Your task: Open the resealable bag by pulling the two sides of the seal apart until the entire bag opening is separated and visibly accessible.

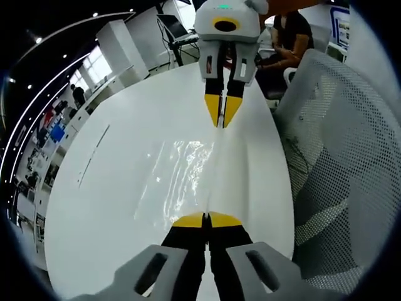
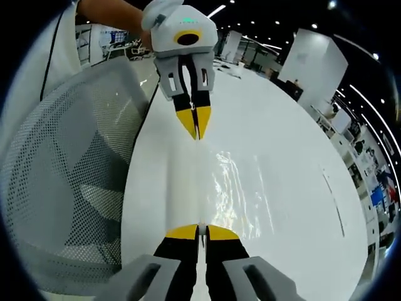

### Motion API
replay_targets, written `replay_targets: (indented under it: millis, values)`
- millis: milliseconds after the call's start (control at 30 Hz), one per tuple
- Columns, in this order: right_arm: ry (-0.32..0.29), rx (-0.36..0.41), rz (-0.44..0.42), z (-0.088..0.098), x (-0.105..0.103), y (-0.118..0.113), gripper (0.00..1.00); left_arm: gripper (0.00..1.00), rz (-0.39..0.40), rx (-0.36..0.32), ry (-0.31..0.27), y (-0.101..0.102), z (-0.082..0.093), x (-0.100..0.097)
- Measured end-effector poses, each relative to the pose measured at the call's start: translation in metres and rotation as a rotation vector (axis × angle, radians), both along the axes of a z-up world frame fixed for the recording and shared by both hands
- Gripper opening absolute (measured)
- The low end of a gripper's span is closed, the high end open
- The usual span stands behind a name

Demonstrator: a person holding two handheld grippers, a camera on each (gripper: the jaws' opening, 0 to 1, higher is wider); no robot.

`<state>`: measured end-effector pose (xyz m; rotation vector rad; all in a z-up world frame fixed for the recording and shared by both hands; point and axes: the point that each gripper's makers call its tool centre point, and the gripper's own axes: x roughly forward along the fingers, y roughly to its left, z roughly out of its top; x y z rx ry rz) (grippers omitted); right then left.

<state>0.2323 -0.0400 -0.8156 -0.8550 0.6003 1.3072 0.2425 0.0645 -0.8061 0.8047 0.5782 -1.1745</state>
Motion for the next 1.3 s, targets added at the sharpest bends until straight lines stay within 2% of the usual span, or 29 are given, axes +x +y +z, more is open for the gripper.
replay_targets:
  millis: [333,433,500,667,867,1000,1300]
  values:
    - [-0.002,-0.007,-0.007,-0.003,0.0,-0.003,0.0,0.0,-0.031,0.003,-0.011,-0.003,-0.001,-0.004]
    - [0.012,0.006,-0.021,-0.003,-0.001,-0.002,0.0,0.0,-0.046,0.004,-0.036,-0.003,-0.001,-0.002]
    - [0.033,0.021,-0.033,-0.002,-0.002,0.0,0.04,0.0,-0.047,-0.004,-0.037,-0.004,0.0,-0.002]
    - [0.075,0.098,-0.047,0.012,-0.006,0.014,0.08,0.0,-0.074,0.008,-0.068,-0.005,0.0,-0.001]
    - [0.068,0.13,-0.042,0.024,-0.001,0.028,0.09,0.0,-0.092,0.022,-0.079,-0.006,-0.004,-0.002]
    - [0.073,0.128,-0.046,0.021,0.004,0.036,0.08,0.0,-0.105,0.03,-0.084,-0.006,-0.005,-0.003]
    - [0.119,0.077,-0.047,-0.003,0.007,0.046,0.06,0.0,-0.096,0.01,-0.075,-0.008,-0.003,-0.005]
